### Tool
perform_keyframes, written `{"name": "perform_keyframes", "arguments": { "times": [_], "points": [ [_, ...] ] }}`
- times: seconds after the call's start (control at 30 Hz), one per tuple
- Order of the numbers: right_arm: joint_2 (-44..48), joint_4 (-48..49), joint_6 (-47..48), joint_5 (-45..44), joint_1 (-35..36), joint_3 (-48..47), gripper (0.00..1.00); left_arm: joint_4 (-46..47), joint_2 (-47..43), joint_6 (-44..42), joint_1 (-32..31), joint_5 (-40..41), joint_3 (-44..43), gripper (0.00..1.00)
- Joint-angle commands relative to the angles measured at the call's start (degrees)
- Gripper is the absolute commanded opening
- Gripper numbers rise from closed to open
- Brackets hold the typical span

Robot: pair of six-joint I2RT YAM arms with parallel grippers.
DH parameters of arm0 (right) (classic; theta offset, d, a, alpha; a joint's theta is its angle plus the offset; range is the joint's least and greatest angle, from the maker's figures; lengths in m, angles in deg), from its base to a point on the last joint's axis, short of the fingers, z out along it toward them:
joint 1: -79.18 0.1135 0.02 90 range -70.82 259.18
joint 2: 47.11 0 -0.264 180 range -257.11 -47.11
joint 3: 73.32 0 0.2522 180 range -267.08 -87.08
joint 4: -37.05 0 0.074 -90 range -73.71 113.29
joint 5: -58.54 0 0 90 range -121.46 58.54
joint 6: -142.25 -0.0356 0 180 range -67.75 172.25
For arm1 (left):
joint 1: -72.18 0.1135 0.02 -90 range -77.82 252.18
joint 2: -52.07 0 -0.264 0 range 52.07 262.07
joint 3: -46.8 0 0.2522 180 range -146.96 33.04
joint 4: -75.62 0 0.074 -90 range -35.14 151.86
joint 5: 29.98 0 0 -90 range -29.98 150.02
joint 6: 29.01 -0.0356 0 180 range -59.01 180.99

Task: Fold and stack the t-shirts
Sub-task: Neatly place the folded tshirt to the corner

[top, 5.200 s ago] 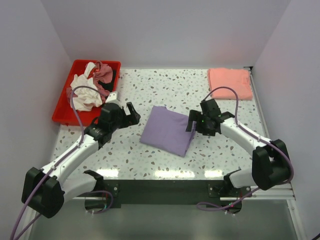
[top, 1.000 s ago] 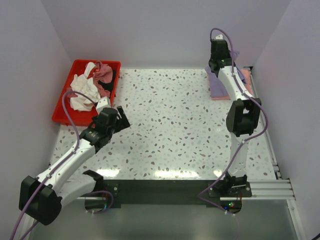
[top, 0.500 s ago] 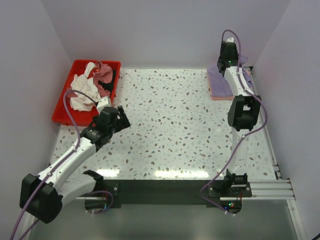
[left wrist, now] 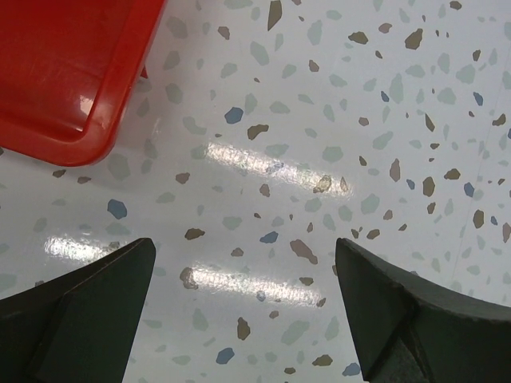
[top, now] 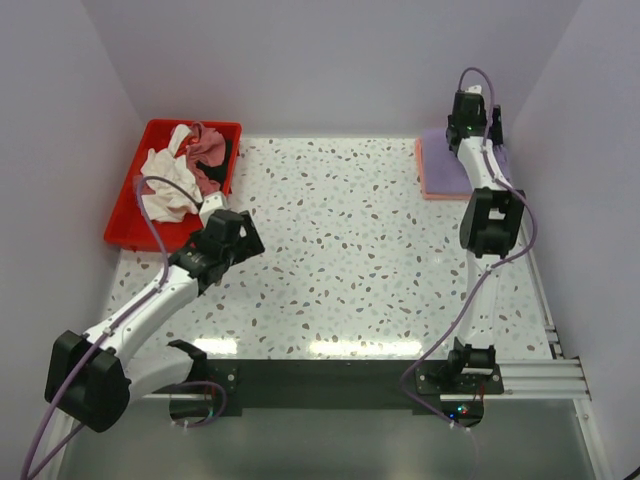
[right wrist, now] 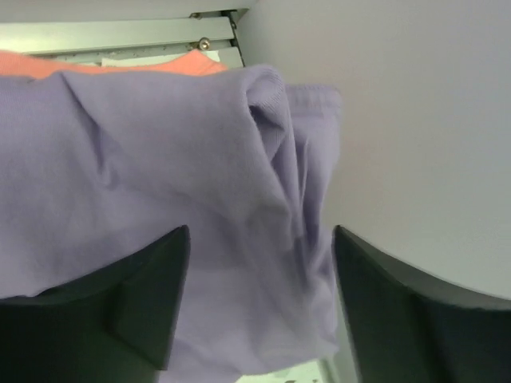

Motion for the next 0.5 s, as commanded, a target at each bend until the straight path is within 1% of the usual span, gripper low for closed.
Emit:
{"name": "perform_keyframes", "arguments": {
  "times": [0.0, 0.03, 0.2, 0.27, 0.33, 0.47],
  "points": [
    [-0.02, 2.51, -1.37, 0.29, -0.57, -3.94, 0.95, 1.47, 1.24, 0.61, 0.23, -0.80, -3.28, 1.00],
    [0.06, 2.34, -1.63, 0.38, -0.57, -4.12, 0.99, 1.38, 1.76, 0.44, 0.23, -0.88, -3.37, 1.00],
    [4.18, 1.72, -4.09, 2.21, -0.75, -1.31, 0.99, 2.52, 1.60, 0.17, 0.23, -1.94, -3.28, 1.00],
    [5.86, 0.76, -6.89, 3.01, -0.66, 0.09, 0.99, 2.70, 1.07, -0.09, 0.23, -2.12, -2.93, 1.00],
    [8.57, -0.21, -8.22, 6.15, -0.48, 1.50, 0.99, 2.35, -0.16, -0.09, 0.23, -2.03, -2.23, 1.00],
    [13.15, 0.58, -9.19, 5.48, 0.92, 8.07, 0.99, 1.65, -3.67, -0.18, 0.23, -1.42, -0.48, 1.00]
  ]
}}
